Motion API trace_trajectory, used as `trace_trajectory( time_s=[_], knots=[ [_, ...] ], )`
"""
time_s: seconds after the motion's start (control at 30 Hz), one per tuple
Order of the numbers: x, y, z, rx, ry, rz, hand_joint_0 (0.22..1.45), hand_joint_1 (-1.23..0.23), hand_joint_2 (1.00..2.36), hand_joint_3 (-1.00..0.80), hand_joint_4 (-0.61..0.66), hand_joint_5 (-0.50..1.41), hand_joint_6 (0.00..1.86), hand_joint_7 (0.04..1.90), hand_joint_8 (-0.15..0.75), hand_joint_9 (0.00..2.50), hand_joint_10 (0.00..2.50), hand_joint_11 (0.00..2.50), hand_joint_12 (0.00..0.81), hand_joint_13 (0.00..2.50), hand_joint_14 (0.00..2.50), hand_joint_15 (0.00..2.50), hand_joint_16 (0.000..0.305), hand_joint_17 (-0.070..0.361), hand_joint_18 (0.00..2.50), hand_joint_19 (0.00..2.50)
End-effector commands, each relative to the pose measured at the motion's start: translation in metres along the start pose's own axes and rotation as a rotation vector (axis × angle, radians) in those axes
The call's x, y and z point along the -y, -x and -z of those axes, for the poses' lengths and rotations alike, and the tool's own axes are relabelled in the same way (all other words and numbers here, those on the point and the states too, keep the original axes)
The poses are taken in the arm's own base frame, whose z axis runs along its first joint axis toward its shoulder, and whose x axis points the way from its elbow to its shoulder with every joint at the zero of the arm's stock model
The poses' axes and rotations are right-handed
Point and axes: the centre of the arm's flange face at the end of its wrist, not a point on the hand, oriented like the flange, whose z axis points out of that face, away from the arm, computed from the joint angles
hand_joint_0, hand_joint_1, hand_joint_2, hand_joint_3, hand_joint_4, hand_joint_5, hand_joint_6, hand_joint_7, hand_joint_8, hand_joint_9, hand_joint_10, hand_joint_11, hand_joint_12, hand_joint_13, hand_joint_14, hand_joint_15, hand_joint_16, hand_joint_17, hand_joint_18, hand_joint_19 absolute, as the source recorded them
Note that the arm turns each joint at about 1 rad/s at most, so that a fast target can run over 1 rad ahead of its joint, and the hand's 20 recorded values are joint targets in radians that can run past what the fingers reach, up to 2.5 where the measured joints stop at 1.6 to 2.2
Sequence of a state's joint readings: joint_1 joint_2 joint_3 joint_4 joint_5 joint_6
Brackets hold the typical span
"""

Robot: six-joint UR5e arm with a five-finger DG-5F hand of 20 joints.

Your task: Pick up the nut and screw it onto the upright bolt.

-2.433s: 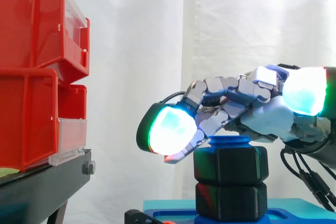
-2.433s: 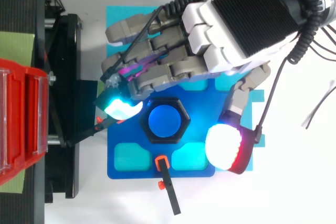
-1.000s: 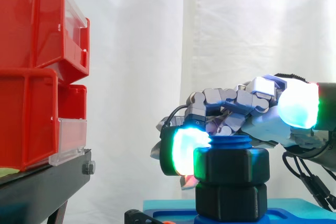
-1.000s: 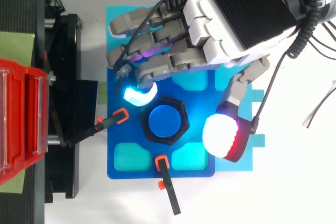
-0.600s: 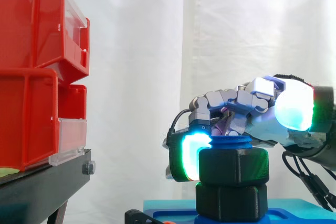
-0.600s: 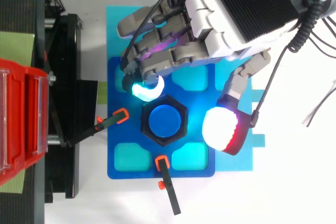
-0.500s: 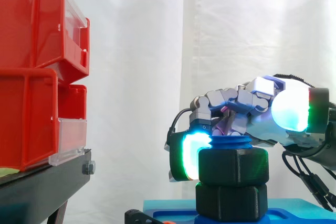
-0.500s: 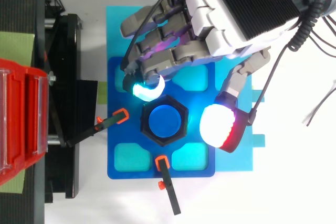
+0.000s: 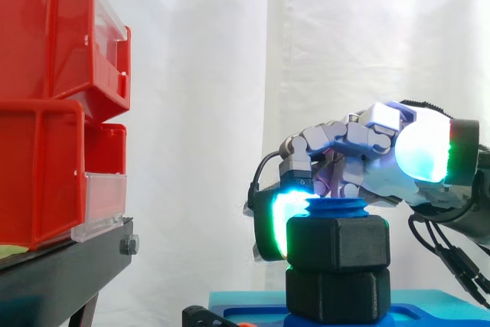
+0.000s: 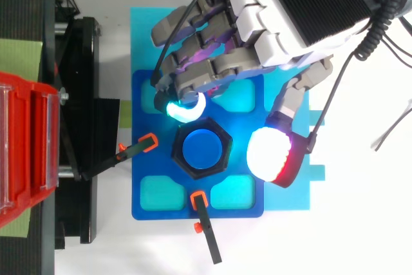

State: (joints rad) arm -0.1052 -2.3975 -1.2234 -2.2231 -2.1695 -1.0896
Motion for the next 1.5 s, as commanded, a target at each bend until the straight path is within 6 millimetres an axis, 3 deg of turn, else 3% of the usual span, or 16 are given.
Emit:
trace_trajectory(
  time_s=[0.0, 0.13, 0.53, 1.13, 1.47],
  knots=[
    [-0.001, 0.001, -0.001, 0.010, 0.009, 0.005, 0.47, -0.15, 1.00, -0.50, 0.18, 0.03, 0.62, 1.24, 0.289, 1.42, 0.00, 0.08, 0.252, 0.91, 0.00, 0.04, 0.024, 0.053, 0.62, 0.00],
    [0.000, 0.004, -0.002, 0.018, 0.014, 0.007, 0.47, -0.14, 1.00, -0.50, 0.23, 0.03, 0.51, 1.43, 0.289, 1.35, 0.00, 0.09, 0.271, 0.85, 0.00, 0.03, 0.027, 0.060, 0.56, 0.00],
    [0.000, 0.009, -0.006, 0.049, 0.043, 0.005, 0.45, -0.15, 1.00, -0.50, 0.30, -0.07, 0.50, 1.07, 0.295, 1.17, 0.00, 0.06, 0.307, 0.73, 0.00, 0.02, 0.035, 0.078, 0.45, 0.00],
    [-0.021, -0.017, -0.013, -0.055, 0.027, -0.042, 0.45, -0.15, 1.00, -0.50, 0.30, -0.11, 0.50, 1.03, 0.295, 1.05, 0.00, 0.03, 0.326, 0.66, 0.00, 0.01, 0.039, 0.088, 0.38, 0.00],
    [-0.018, -0.014, -0.011, -0.040, 0.029, -0.028, 0.45, -0.16, 1.00, -0.50, 0.30, -0.10, 0.50, 1.03, 0.298, 1.05, 0.00, 0.04, 0.326, 0.67, 0.00, 0.01, 0.039, 0.088, 0.39, 0.00]
  ],
)
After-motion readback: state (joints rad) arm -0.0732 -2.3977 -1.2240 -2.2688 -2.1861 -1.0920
